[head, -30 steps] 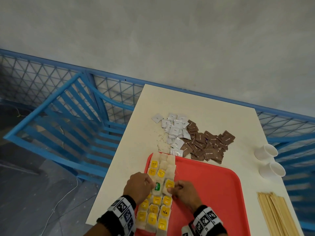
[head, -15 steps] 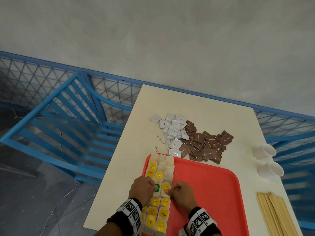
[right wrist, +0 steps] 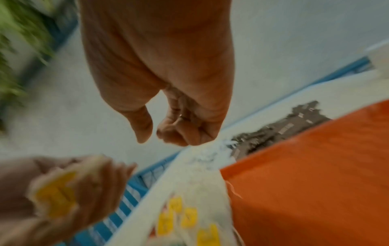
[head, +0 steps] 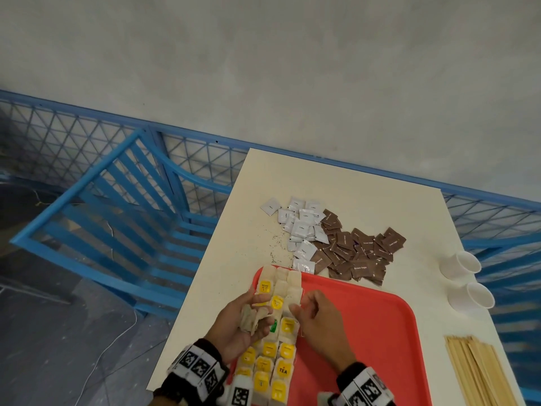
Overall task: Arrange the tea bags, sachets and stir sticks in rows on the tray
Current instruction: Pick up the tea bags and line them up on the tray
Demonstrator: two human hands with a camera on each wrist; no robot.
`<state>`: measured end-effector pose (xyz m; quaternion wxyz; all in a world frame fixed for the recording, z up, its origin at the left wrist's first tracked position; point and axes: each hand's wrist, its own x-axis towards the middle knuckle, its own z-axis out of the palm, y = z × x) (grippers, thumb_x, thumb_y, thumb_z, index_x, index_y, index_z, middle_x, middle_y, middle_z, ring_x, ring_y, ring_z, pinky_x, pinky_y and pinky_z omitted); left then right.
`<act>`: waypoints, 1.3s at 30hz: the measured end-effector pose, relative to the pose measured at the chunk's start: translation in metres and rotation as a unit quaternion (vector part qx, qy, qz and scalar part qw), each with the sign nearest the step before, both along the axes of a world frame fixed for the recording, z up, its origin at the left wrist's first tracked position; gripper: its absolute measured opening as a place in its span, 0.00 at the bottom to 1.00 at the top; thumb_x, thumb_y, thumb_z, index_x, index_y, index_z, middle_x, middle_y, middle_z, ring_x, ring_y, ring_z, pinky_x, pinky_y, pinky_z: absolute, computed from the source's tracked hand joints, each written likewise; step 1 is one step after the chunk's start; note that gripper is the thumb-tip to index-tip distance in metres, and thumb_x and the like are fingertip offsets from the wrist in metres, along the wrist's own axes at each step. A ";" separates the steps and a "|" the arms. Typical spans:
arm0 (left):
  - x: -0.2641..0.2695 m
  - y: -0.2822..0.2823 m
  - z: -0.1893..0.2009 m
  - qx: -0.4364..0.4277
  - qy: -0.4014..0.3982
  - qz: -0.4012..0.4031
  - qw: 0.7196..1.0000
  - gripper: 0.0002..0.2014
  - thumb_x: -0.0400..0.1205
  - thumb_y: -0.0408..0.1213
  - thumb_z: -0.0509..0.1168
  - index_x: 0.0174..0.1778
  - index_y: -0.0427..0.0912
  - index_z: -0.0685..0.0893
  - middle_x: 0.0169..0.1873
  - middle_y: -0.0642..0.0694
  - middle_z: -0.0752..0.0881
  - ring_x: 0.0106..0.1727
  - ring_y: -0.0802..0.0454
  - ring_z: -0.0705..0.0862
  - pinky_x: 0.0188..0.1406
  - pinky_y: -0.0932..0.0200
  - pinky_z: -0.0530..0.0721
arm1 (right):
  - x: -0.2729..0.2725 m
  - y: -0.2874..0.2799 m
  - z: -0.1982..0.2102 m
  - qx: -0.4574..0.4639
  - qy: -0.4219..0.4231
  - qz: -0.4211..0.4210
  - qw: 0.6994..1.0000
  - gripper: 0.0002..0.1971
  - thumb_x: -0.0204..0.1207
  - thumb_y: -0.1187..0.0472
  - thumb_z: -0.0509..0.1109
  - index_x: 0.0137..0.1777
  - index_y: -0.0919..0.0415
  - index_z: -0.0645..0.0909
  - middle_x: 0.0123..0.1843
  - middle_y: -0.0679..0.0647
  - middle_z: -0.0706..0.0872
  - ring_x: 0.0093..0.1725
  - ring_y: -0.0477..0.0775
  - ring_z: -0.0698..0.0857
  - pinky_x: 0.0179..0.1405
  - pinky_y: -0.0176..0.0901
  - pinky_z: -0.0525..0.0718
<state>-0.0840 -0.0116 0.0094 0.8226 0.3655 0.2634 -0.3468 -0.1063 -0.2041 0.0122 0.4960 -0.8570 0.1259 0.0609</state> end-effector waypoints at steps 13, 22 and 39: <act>-0.001 -0.017 0.022 0.094 -0.113 0.045 0.988 0.19 0.86 0.19 0.48 0.62 0.31 0.83 0.54 0.33 0.88 0.41 0.44 0.89 0.38 0.53 0.86 | 0.006 0.005 0.047 0.204 0.049 -0.026 0.977 0.06 0.76 0.67 0.76 0.48 0.61 0.82 0.29 0.55 0.83 0.27 0.51 0.81 0.27 0.44 0.78; -0.018 -0.009 0.047 0.402 -0.569 -0.093 0.711 0.16 0.75 0.54 0.75 0.57 0.57 0.90 0.46 0.55 0.82 0.33 0.67 0.77 0.32 0.74 0.70 | 0.009 -0.004 0.058 0.450 0.181 -0.072 0.871 0.04 0.79 0.75 0.67 0.50 0.68 0.80 0.30 0.60 0.82 0.22 0.48 0.79 0.19 0.33 0.78; 0.020 0.012 0.077 0.397 -0.503 -0.150 0.753 0.02 0.77 0.41 0.77 0.42 0.49 0.94 0.38 0.59 0.92 0.45 0.60 0.88 0.49 0.67 0.82 | 0.004 0.011 0.070 0.062 -0.067 0.188 0.978 0.06 0.73 0.48 0.79 0.43 0.48 0.88 0.42 0.41 0.87 0.39 0.41 0.83 0.40 0.30 0.76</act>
